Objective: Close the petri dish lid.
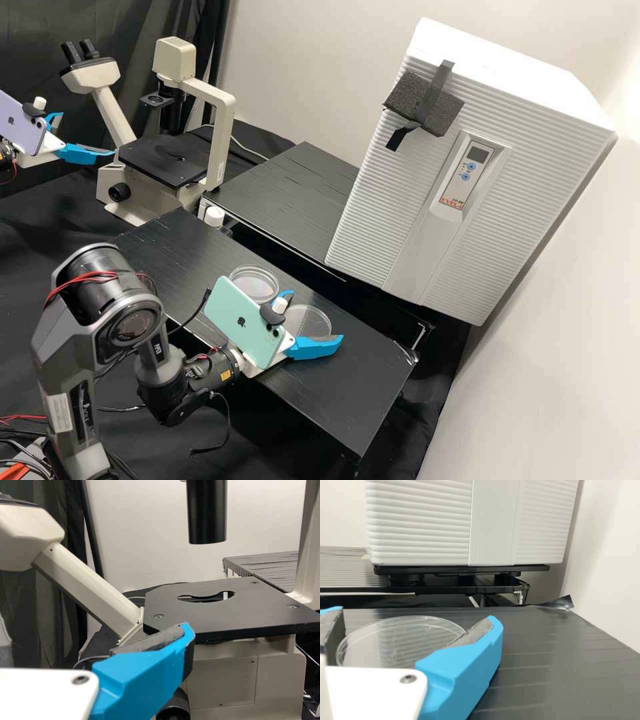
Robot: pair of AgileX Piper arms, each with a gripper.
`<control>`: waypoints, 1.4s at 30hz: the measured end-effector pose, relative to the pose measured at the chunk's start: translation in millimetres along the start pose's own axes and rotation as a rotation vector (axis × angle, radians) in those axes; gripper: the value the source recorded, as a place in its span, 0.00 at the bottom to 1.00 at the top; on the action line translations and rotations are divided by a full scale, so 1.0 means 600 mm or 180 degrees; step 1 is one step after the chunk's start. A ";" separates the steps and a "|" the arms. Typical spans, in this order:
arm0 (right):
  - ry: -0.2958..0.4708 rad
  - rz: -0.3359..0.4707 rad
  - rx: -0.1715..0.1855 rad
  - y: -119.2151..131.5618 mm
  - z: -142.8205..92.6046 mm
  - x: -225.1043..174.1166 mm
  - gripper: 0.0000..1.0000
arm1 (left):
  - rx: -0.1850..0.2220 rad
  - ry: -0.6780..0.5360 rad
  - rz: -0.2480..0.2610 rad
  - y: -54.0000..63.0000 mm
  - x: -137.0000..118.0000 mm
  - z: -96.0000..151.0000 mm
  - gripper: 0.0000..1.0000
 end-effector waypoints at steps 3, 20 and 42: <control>0.0000 0.0000 0.0000 0.000 0.000 0.000 0.00 | 0.0000 0.0000 0.0000 0.000 0.000 0.000 1.00; 0.0555 0.0138 0.0262 0.030 -0.061 -0.045 0.00 | 0.0000 0.0000 0.0000 0.000 0.000 0.000 1.00; 0.0970 -0.0315 0.0190 -0.031 -0.120 -0.064 0.00 | 0.0000 0.0000 0.0000 0.000 0.000 0.000 1.00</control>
